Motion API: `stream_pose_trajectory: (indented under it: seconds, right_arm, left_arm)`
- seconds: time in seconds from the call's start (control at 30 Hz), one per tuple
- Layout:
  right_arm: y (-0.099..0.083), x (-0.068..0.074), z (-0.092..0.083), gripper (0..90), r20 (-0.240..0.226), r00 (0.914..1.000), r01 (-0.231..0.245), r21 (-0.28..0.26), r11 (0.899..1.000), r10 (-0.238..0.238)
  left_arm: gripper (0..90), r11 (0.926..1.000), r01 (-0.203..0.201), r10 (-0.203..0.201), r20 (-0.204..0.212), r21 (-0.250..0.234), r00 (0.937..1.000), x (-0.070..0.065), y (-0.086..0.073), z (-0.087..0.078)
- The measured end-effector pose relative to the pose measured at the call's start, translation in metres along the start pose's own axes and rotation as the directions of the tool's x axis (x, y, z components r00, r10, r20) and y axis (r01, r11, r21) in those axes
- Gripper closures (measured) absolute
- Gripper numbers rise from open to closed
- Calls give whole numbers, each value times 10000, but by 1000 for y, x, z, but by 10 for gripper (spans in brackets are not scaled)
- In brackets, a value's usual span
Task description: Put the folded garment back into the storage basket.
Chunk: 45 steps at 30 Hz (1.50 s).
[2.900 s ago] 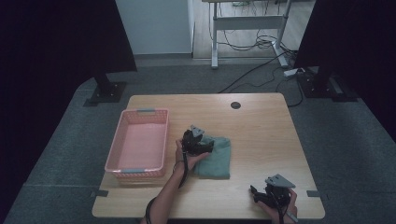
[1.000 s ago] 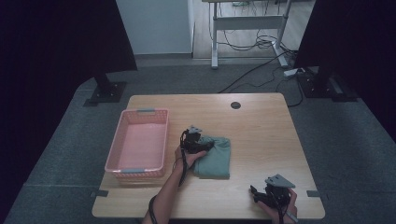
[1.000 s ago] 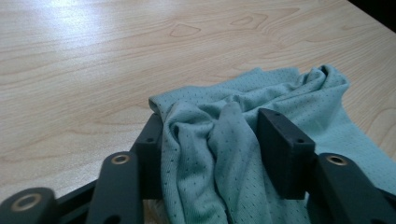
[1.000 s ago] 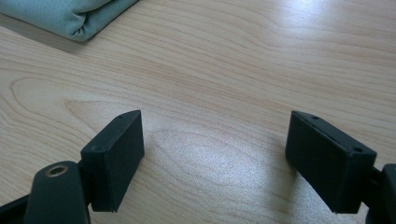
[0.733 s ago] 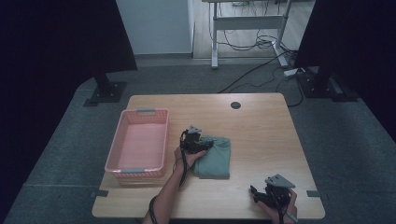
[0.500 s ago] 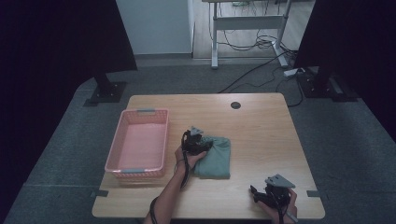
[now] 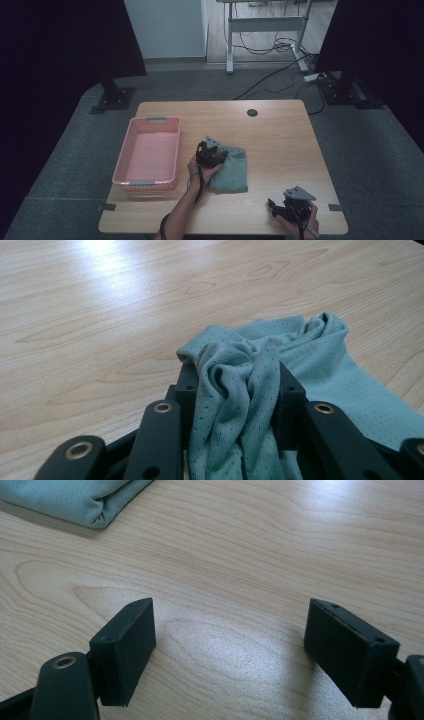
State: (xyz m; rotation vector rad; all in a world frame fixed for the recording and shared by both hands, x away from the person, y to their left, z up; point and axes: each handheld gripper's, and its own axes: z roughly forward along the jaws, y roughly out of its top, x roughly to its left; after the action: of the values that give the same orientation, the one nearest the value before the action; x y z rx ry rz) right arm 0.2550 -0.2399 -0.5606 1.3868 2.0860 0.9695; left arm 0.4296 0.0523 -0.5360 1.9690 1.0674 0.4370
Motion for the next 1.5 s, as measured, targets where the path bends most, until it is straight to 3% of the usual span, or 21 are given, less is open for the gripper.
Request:
stream_pose_trajectory:
  seconds: [0.2,0.37,0.7,1.03,1.5]
  right_arm:
    - [5,4,2,243,-226,9993,296,7,9996,-296]
    - [14,11,3,252,-476,9977,465,-341,9983,-481]
    - [24,16,12,258,-777,9948,646,-283,9975,-666]
    - [34,26,18,262,-1068,9917,693,-285,9972,-720]
    - [49,39,28,255,-1466,9849,910,-127,9958,-918]
  left_arm:
    - [645,9999,-135,135,-77,42,9999,-4,1,-1]
    - [644,9999,-103,104,-118,97,9999,-5,3,-1]
    - [644,9998,-141,143,-182,146,9997,-7,3,-1]
    - [643,9990,-316,315,40,327,9995,-8,8,2]
    - [642,9991,-231,229,64,345,9997,-7,8,3]
